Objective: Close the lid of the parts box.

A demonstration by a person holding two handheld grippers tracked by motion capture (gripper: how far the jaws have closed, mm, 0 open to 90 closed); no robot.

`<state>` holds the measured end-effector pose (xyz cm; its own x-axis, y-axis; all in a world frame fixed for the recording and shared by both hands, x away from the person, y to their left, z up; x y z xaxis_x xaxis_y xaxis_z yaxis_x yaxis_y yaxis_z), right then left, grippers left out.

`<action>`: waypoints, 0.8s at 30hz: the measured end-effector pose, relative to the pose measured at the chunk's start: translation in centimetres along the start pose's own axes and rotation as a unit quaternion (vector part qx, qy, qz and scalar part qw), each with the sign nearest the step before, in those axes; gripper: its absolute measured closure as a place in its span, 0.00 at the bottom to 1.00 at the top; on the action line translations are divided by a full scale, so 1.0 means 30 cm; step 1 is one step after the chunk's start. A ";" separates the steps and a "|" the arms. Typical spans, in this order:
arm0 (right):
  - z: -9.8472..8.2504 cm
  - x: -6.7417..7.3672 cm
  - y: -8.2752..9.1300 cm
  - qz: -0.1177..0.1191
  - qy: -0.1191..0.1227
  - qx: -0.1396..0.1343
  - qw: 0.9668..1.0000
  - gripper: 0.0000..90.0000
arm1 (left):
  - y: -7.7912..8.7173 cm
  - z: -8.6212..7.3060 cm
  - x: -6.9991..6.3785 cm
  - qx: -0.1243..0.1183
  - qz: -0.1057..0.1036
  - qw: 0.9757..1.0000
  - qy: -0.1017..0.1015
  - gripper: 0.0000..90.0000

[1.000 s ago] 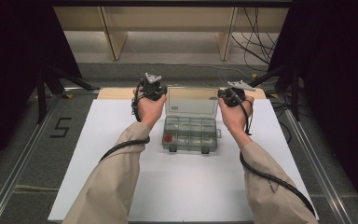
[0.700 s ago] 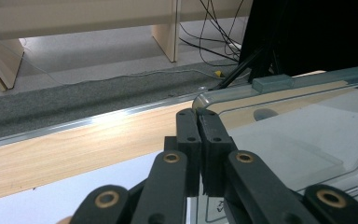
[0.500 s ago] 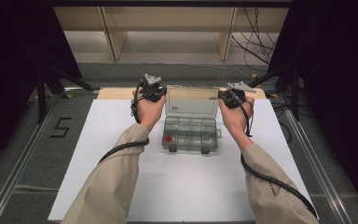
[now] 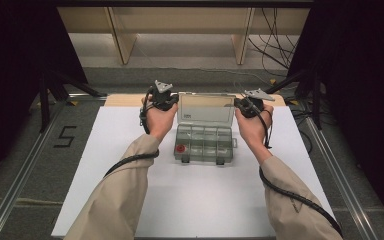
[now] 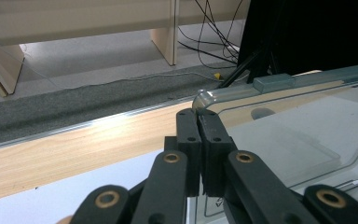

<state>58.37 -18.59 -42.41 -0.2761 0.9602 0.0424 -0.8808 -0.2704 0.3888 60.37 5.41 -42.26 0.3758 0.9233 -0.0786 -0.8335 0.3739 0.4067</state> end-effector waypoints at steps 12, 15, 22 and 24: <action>-0.006 0.005 0.015 0.002 -0.002 -0.004 1.000 0.98 | 0.012 -0.006 -0.004 -0.007 0.000 1.000 -0.003 0.98; -0.008 0.010 0.018 0.002 -0.004 -0.005 1.000 0.98 | 0.017 -0.009 -0.005 -0.009 -0.001 1.000 -0.002 0.98; -0.009 0.011 0.026 0.002 -0.002 -0.004 1.000 0.98 | 0.024 -0.012 -0.007 -0.010 -0.002 1.000 -0.005 0.98; -0.010 0.012 0.028 0.005 -0.003 -0.003 1.000 0.98 | 0.025 -0.013 -0.008 -0.012 -0.002 1.000 -0.005 0.98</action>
<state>57.41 -18.50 -42.36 -0.2826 0.9579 0.0508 -0.8807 -0.2801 0.3819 59.50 5.52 -42.28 0.3827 0.9212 -0.0705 -0.8413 0.3790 0.3853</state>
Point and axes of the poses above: each handheld gripper's, and its own axes: y roughly backward along the jaws, z roughly out of its top, x roughly to its left, the point moved 7 cm from there along -y, roughly forward along the jaws
